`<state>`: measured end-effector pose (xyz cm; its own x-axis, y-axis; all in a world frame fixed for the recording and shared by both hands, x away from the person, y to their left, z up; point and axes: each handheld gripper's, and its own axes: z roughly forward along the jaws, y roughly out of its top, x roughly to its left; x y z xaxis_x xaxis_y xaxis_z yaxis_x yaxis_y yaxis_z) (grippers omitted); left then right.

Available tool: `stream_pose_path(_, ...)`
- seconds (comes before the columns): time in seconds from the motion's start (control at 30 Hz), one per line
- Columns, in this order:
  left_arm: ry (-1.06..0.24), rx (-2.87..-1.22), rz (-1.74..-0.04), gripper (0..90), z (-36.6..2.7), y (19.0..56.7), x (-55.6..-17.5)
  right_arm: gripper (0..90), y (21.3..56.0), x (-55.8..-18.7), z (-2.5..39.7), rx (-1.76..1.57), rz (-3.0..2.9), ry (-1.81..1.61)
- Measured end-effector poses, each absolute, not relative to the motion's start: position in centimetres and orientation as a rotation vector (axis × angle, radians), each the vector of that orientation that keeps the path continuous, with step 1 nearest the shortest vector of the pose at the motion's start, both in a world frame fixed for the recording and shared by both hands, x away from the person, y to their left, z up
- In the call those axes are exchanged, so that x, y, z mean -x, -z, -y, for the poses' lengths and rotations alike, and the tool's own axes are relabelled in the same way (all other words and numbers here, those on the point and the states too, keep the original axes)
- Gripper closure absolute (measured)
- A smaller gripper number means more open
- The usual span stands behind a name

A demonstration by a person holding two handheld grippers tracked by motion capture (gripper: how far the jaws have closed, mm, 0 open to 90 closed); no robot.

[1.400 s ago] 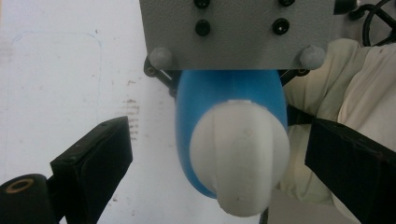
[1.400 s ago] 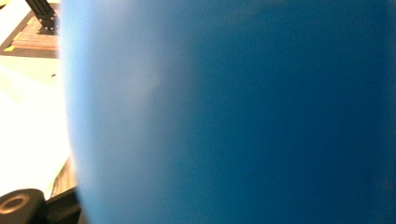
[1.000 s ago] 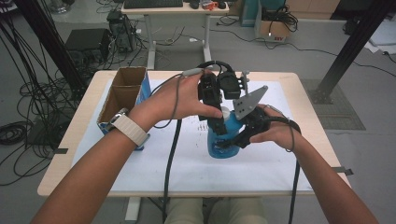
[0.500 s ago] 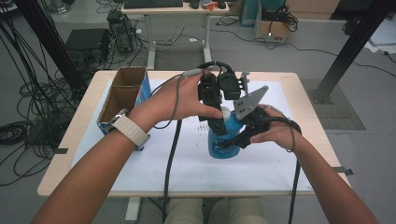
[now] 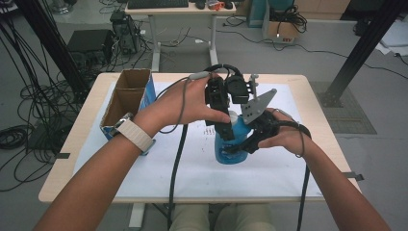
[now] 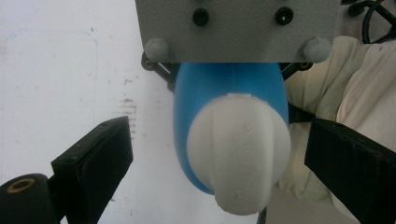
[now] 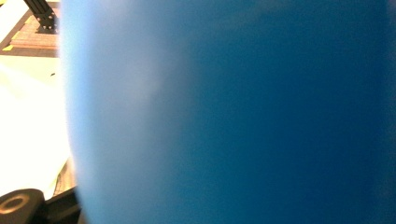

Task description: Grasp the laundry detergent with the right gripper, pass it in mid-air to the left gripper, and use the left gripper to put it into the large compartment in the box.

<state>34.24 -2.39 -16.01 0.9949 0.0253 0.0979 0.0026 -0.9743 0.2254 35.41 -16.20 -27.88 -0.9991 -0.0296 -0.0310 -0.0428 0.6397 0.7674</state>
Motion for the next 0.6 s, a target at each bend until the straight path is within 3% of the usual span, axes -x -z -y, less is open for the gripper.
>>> stream_pose_path(0.6, -0.145, -2.899, -0.038, 7.9, 2.19, 16.22, -34.34, 43.2, 27.99, -35.57, 16.14, 0.086, -2.817, -1.342)
